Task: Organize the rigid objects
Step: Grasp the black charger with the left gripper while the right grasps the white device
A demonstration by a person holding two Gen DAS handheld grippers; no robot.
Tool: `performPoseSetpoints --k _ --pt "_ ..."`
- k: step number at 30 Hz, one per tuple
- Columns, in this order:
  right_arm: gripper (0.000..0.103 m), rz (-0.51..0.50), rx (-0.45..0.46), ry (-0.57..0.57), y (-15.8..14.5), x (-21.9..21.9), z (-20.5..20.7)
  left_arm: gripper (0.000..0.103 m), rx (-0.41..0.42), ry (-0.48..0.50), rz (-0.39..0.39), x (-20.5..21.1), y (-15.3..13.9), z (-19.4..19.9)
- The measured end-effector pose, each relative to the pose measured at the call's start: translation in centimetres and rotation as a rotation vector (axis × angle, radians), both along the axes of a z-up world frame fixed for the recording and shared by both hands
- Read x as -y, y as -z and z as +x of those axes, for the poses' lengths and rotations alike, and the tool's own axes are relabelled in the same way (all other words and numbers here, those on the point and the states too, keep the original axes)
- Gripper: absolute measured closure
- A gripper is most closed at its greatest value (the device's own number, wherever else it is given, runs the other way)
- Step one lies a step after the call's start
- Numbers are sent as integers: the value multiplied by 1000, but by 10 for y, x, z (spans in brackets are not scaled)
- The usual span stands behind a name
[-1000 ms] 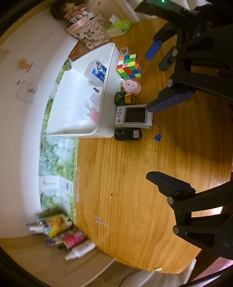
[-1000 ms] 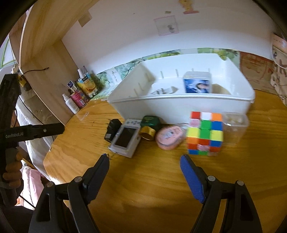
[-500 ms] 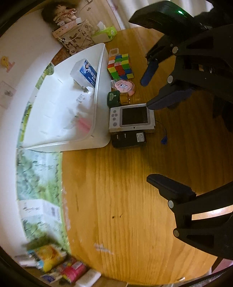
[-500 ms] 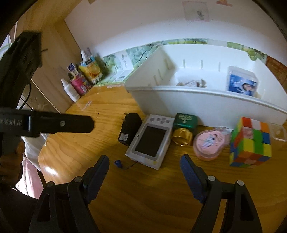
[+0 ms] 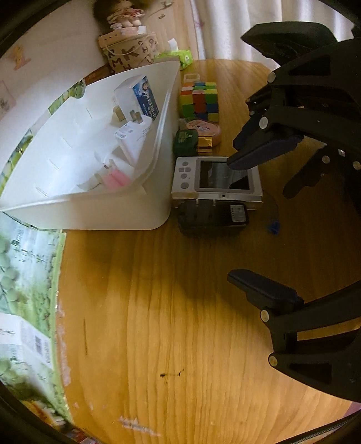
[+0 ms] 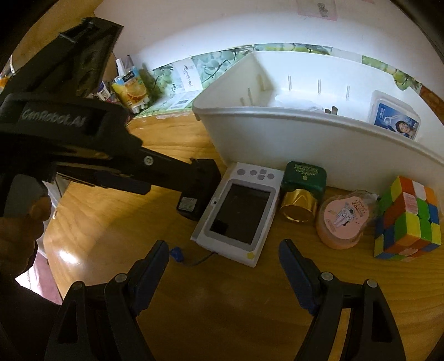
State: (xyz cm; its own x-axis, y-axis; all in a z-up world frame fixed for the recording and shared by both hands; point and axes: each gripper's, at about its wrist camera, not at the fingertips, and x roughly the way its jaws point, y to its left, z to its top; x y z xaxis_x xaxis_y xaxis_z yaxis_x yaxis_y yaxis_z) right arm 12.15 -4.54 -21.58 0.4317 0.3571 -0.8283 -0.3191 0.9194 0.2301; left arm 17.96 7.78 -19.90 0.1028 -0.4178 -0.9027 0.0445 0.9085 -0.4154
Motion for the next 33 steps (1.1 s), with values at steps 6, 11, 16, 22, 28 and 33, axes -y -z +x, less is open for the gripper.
performPoseSetpoints --k 6,11,16,22,28,33 --pt "21 -19 10 -6 3 -6 3 26 -28 -18 -6 3 10 8" --pt "21 -36 24 -19 5 -14 8 27 -24 -22 1 4 14 13" --pt "21 -47 24 -23 8 -19 14 32 -36 -19 -3 4 18 16" --pt "23 -63 23 -38 11 -23 18 42 -47 -16 12 6 23 19" --pt "34 -81 17 -28 15 -23 22 56 -52 -23 -6 5 25 21" --pt "35 -84 14 -31 16 -22 24 69 -49 -22 -40 3 24 21"
